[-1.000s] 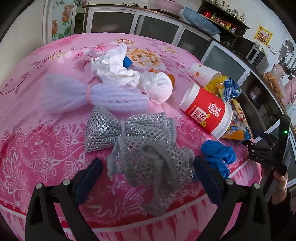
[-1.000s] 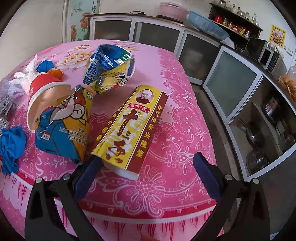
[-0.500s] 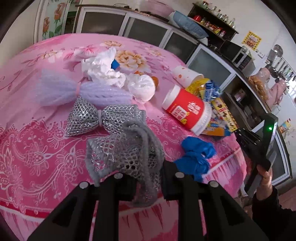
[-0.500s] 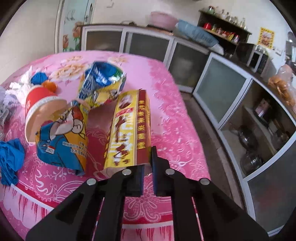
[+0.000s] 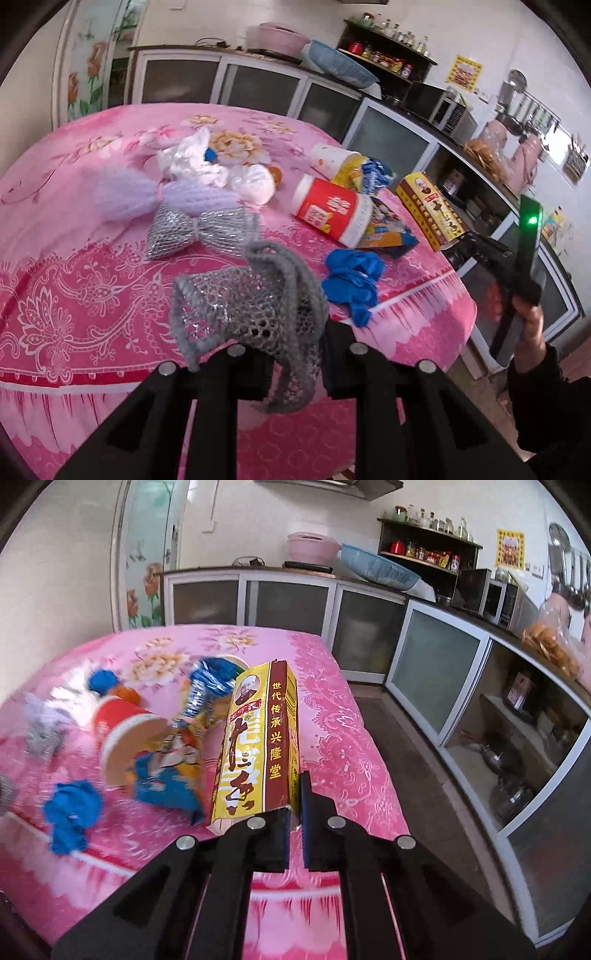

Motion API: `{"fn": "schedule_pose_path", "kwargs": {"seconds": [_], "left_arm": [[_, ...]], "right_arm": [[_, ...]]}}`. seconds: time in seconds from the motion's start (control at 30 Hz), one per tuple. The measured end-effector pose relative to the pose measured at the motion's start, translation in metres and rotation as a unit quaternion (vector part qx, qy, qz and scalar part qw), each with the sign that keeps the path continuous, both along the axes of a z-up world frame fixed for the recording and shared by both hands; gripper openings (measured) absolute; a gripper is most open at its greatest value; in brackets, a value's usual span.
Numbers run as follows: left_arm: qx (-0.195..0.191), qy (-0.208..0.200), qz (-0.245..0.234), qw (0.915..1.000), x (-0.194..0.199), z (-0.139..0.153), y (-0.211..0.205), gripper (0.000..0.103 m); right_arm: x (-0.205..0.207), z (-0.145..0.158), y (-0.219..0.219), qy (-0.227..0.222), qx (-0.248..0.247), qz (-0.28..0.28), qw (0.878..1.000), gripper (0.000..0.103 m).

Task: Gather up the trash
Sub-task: 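Close the left tool on the mesh bow while the right tool grips the yellow box, then carry both held items over the yellow bin and open both tools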

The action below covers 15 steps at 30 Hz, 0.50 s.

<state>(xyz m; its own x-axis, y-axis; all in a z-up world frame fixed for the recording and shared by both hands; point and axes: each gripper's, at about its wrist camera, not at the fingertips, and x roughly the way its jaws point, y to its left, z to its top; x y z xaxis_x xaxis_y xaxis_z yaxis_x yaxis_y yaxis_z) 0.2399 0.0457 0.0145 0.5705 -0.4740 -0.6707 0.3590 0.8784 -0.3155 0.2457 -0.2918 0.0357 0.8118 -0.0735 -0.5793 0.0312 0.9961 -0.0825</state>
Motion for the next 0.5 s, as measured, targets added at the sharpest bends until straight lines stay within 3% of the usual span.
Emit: {"fn": "schedule_pose_path", "kwargs": {"seconds": [0.2, 0.3, 0.4, 0.5], "left_arm": [[0.002, -0.028, -0.067, 0.9973, -0.028, 0.016, -0.039, 0.019], [-0.001, -0.032, -0.123, 0.9919, -0.043, 0.02, -0.071, 0.019], [0.002, -0.034, -0.186, 0.982, -0.059, 0.02, -0.112, 0.019], [0.006, -0.033, -0.255, 0.9664, -0.079, 0.016, -0.156, 0.019]], "right_arm": [[-0.069, 0.027, -0.022, -0.011, 0.049, -0.014, 0.999, 0.004], [-0.118, 0.035, -0.042, -0.016, 0.045, -0.044, 0.998, 0.004], [-0.165, 0.032, -0.065, -0.007, 0.036, -0.085, 0.996, 0.004], [-0.205, 0.023, -0.09, 0.013, 0.031, -0.127, 0.991, 0.004]]}}
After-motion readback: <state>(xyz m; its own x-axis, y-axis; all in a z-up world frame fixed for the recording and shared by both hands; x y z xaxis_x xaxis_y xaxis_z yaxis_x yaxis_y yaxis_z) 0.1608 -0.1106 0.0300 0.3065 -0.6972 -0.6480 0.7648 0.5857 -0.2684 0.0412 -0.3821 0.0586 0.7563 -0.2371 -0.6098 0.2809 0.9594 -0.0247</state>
